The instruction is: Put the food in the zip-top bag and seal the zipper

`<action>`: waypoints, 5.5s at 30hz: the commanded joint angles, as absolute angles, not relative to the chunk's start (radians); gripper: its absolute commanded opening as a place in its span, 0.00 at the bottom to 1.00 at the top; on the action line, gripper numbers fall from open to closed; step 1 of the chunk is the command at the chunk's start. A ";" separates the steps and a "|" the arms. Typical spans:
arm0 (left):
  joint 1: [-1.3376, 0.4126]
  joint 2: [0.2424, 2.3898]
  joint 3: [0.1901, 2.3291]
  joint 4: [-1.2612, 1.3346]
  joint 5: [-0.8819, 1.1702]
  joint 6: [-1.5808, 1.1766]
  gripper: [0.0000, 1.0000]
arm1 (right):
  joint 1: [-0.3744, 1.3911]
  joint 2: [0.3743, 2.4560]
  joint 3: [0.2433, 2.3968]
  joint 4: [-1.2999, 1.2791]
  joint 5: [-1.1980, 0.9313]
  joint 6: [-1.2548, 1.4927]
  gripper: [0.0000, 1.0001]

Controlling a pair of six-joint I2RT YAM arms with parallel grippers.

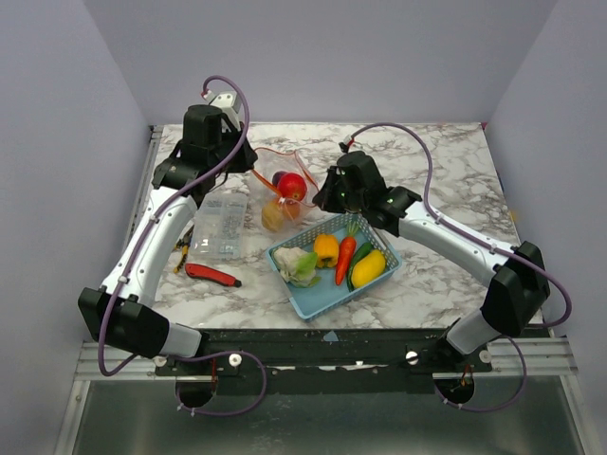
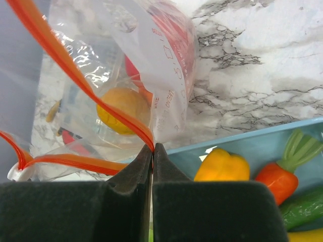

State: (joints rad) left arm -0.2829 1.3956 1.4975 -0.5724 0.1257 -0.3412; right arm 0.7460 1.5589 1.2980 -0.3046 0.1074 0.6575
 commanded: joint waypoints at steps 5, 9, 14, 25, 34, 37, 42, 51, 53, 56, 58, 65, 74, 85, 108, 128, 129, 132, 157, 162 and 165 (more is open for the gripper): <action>-0.299 1.440 1.452 -0.545 0.234 -0.344 0.00 | 0.755 1.587 1.314 -0.331 0.047 0.593 0.13; -0.299 1.447 1.449 -0.539 0.259 -0.350 0.00 | 0.754 1.586 1.331 -0.348 0.054 0.573 0.19; -0.299 1.445 1.443 -0.532 0.289 -0.359 0.00 | 0.755 1.545 1.354 -0.395 0.046 0.523 0.31; -0.299 1.439 1.433 -0.526 0.316 -0.368 0.00 | 0.752 1.242 1.068 -0.400 0.165 0.410 0.76; -0.300 1.448 1.435 -0.524 0.336 -0.376 0.00 | 0.751 1.391 0.990 -0.365 0.096 0.661 0.85; -0.299 1.448 1.432 -0.524 0.334 -0.376 0.00 | 0.751 1.460 1.007 -0.354 0.075 0.686 0.87; -0.299 1.451 1.432 -0.522 0.343 -0.377 0.00 | 0.754 1.570 1.028 -0.330 0.008 0.680 0.88; -0.299 1.448 1.431 -0.517 0.357 -0.386 0.00 | 0.811 1.620 1.045 -0.358 0.126 0.619 0.89; -0.299 1.448 1.429 -0.516 0.360 -0.387 0.00 | 0.826 1.645 1.062 -0.381 0.178 0.610 0.89; -0.299 1.446 1.428 -0.516 0.357 -0.387 0.00 | 0.840 1.677 1.073 -0.386 0.204 0.606 0.88; -0.300 1.445 1.428 -0.516 0.358 -0.387 0.00 | 0.843 1.685 1.075 -0.384 0.226 0.610 0.85; -0.299 1.438 1.423 -0.516 0.353 -0.383 0.00 | 0.844 1.597 1.047 -0.388 0.318 0.601 0.42; -0.301 1.435 1.423 -0.516 0.357 -0.385 0.00 | 0.844 1.290 1.001 -0.333 0.320 0.548 0.02; -0.299 1.434 1.417 -0.510 0.365 -0.391 0.00 | 0.842 1.250 1.163 -0.032 0.080 0.488 0.01; -0.299 1.424 1.415 -0.507 0.355 -0.390 0.00 | 0.842 1.537 1.244 0.099 0.114 0.611 0.01; -0.299 1.419 1.414 -0.505 0.354 -0.390 0.00 | 0.842 1.591 1.403 -0.149 0.076 0.557 0.85; -0.299 1.418 1.414 -0.505 0.355 -0.390 0.00 | 0.842 1.590 1.412 -0.162 0.077 0.552 0.89; -0.299 1.418 1.414 -0.505 0.356 -0.390 0.00 | 0.842 1.576 1.424 -0.184 0.084 0.537 0.94; -0.299 1.423 1.416 -0.512 0.357 -0.387 0.00 | 0.842 1.340 1.047 -0.706 0.463 0.832 0.90; -0.299 1.429 1.417 -0.512 0.361 -0.387 0.00 | 0.842 1.344 1.023 -0.795 0.462 1.025 0.89; -0.299 1.430 1.417 -0.512 0.362 -0.388 0.00 | 0.842 1.353 1.006 -0.849 0.516 1.142 0.90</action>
